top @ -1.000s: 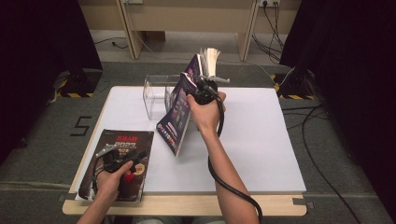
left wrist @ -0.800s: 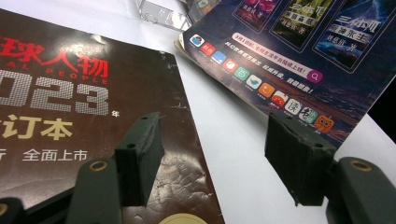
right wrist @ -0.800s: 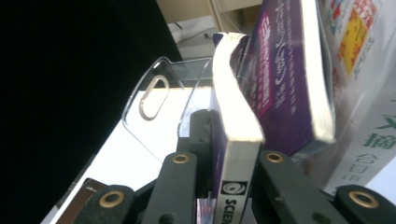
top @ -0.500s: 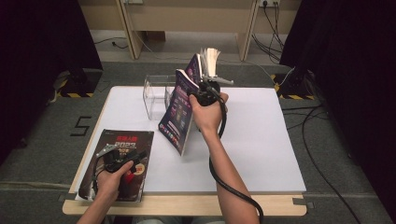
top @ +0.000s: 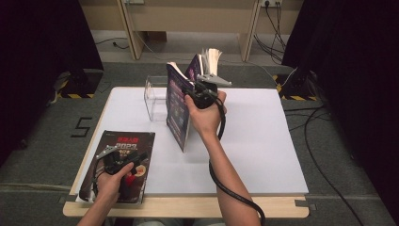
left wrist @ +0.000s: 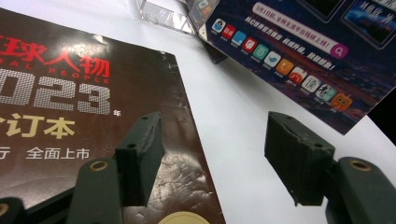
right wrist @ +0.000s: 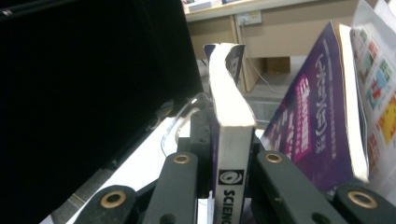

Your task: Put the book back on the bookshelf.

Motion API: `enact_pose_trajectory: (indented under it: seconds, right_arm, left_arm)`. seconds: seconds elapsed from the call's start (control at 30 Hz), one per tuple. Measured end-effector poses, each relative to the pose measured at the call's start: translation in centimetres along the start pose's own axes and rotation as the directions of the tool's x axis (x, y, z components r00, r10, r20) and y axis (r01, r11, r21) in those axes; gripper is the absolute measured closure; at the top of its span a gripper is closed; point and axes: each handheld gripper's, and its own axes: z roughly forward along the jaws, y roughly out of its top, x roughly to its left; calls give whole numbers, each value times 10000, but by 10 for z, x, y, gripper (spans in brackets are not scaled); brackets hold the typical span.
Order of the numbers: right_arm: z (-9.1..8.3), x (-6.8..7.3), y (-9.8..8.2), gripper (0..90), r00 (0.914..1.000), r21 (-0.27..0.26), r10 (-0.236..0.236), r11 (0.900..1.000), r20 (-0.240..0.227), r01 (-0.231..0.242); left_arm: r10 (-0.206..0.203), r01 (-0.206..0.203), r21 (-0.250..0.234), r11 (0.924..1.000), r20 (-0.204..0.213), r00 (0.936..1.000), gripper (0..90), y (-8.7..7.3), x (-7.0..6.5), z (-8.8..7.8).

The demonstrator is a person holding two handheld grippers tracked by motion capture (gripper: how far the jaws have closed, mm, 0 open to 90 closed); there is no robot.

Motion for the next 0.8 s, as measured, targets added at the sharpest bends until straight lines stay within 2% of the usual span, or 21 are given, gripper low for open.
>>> enact_pose_trajectory:
  seconds: [0.13, 0.23, 0.57, 0.8]
  right_arm:
    - [0, 1, 1, 828, 9999, -221, -155, 9996, -53, 154]
    - [-3, 1, 2, 828, 9999, -553, -14, 9985, -99, 8]
    - [-15, 5, 24, 828, 9998, -1382, 172, 9903, 130, -153]
    - [-25, 4, 40, 828, 9988, -2148, 304, 9764, 393, -213]
  left_arm:
    - [2, -2, 24, 10000, 10, 10000, 364, 0, 0, 1]
    - [-3, 3, 28, 10000, 18, 10000, 364, -1, 0, 1]
    - [-20, 20, 29, 10000, 49, 10000, 365, 0, 0, 0]
    - [-35, 35, 27, 10000, 43, 10000, 366, 0, 0, 1]
